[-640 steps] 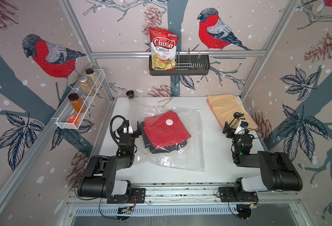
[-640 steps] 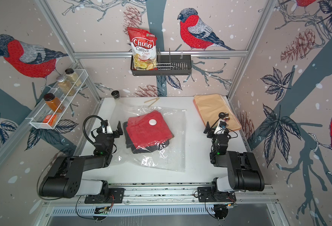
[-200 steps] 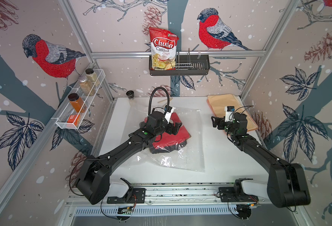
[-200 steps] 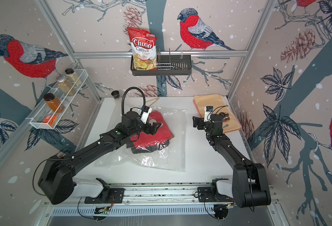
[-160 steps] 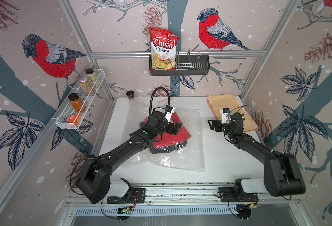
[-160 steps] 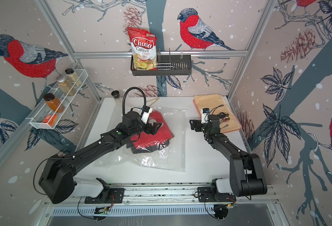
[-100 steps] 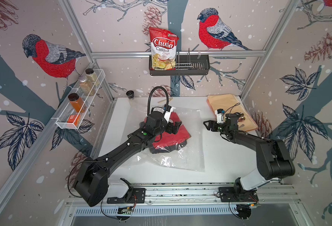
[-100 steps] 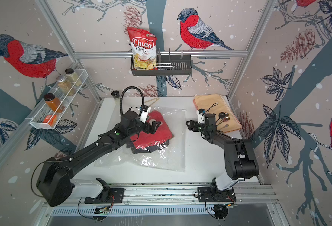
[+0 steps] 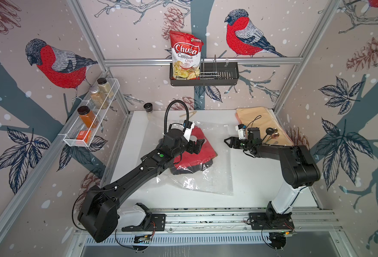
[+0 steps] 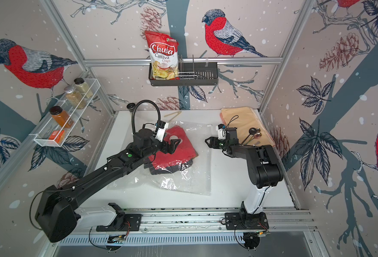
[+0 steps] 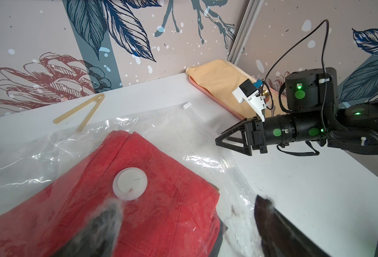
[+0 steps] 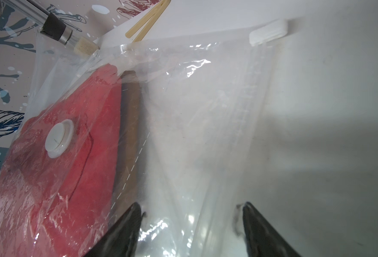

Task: Take the trousers out of the vacuum bag
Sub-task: Open the vacuum bag at the center of the board.

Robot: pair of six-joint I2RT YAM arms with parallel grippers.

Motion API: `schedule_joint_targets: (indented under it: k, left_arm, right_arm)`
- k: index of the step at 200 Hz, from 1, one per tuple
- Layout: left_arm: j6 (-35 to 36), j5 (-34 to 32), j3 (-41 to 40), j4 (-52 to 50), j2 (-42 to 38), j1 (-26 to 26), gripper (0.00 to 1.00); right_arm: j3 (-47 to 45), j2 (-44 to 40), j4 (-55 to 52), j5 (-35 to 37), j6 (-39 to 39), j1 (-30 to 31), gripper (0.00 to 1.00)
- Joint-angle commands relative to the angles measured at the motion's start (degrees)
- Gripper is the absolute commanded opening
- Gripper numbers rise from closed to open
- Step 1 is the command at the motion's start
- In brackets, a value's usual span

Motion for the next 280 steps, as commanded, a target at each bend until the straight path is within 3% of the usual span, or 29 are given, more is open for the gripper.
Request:
schedule_joint_targets:
  k: [1,33,58,151,237,261,280]
  left_arm:
    - [0.40,-0.99,-0.35,0.46,-0.25,-0.10,0.96]
    - [0.18,-1.05,-0.64,0.54,-0.48,-0.13,0.96]
    - [0.14,-1.45,-0.83,0.58,-0.47,-0.13,0.96]
    - [-0.59,-0.33,-1.56,0.13,1.46,-0.31,0.95]
    - [-3.91,4.79,-2.85,-2.39,-3.99,-4.20,0.95]
    - [-6.26,1.72,-2.25,-3.71,-6.14,-9.73,0.96]
    - [-9.88,-4.48,-2.18,-3.85,-6.57,-15.31,0.96]
  right_arm:
    - [0.82,1.17,-0.31,-1.50,0.16,0.90,0.72]
    - [0.89,2.69,0.43,-3.13,0.46,1.18,0.71]
    - [0.55,2.92,1.10,-4.49,0.71,1.18,0.63]
    - [0.81,-6.13,-3.72,-7.10,-1.67,1.94,0.00]
    - [11.21,-16.63,-13.60,-3.03,-2.96,8.67,0.00]
    - [15.20,-17.07,-15.91,1.33,-0.75,12.07,0.00]
    - [18.64,-17.17,-17.65,5.97,0.97,16.60,0.00]
